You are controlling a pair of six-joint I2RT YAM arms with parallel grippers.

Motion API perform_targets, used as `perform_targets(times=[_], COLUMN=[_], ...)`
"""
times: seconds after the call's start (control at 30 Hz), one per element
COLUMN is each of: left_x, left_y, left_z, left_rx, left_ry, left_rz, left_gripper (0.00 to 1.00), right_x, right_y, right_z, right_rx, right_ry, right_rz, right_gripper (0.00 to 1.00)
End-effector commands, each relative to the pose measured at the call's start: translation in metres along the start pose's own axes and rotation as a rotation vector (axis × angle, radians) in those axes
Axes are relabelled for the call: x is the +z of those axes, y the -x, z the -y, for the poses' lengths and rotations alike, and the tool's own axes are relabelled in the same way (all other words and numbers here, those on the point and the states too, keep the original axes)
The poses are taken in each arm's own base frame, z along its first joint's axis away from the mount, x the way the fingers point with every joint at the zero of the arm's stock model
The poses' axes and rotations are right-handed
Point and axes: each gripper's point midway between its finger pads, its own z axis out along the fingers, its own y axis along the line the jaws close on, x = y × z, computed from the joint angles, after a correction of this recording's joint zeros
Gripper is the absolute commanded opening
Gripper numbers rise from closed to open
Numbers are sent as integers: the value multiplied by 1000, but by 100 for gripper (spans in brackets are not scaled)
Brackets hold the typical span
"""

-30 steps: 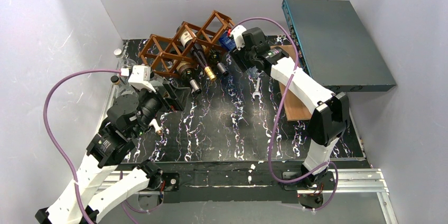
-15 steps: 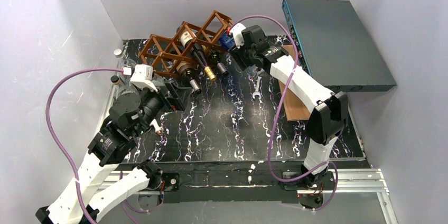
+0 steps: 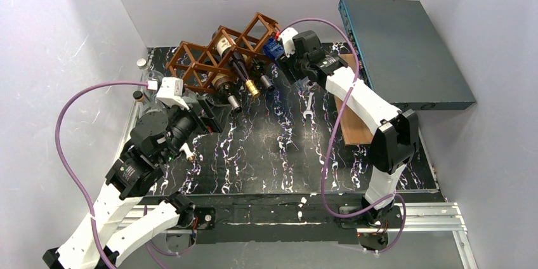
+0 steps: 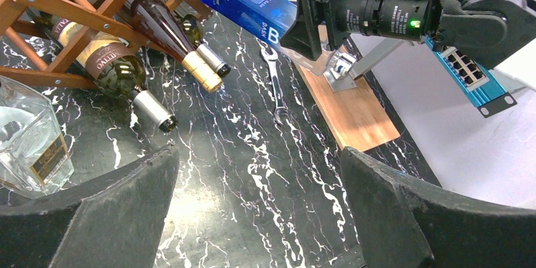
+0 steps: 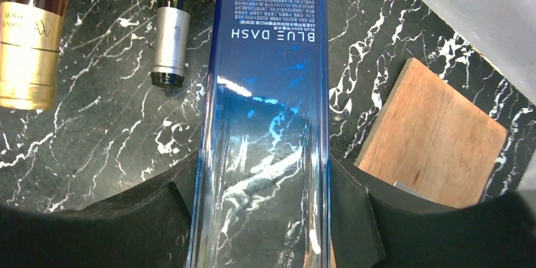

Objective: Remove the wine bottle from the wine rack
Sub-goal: Pick up the wine bottle from the wine rack.

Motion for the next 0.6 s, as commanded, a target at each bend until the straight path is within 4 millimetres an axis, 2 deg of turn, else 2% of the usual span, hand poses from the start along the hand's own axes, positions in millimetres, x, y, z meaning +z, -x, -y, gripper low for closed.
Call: perform_targets(times=[0.0, 0.2, 0.37, 0.47, 0.57], left_x=[3, 3, 7, 17, 40], left_y=[0, 0, -4, -6, -11], left_z=[3, 4, 5, 8, 17], left_rx=[-10, -16, -30, -66, -143], left_ry=[-13, -17, -21, -24, -34], left_rz=[5, 2, -5, -3, -7], left_gripper=[98, 98, 98, 98, 98], right_x=[-55, -42, -37, -36, -33], right_y=[120, 109, 99, 95, 95], right_z=[3, 1, 11, 9, 6], right_rx=[84, 149, 247, 264, 282], right_ry=[46, 65, 82, 117, 131], right_rz=[463, 449, 442, 443, 441], right_gripper=[1, 1, 1, 1, 1])
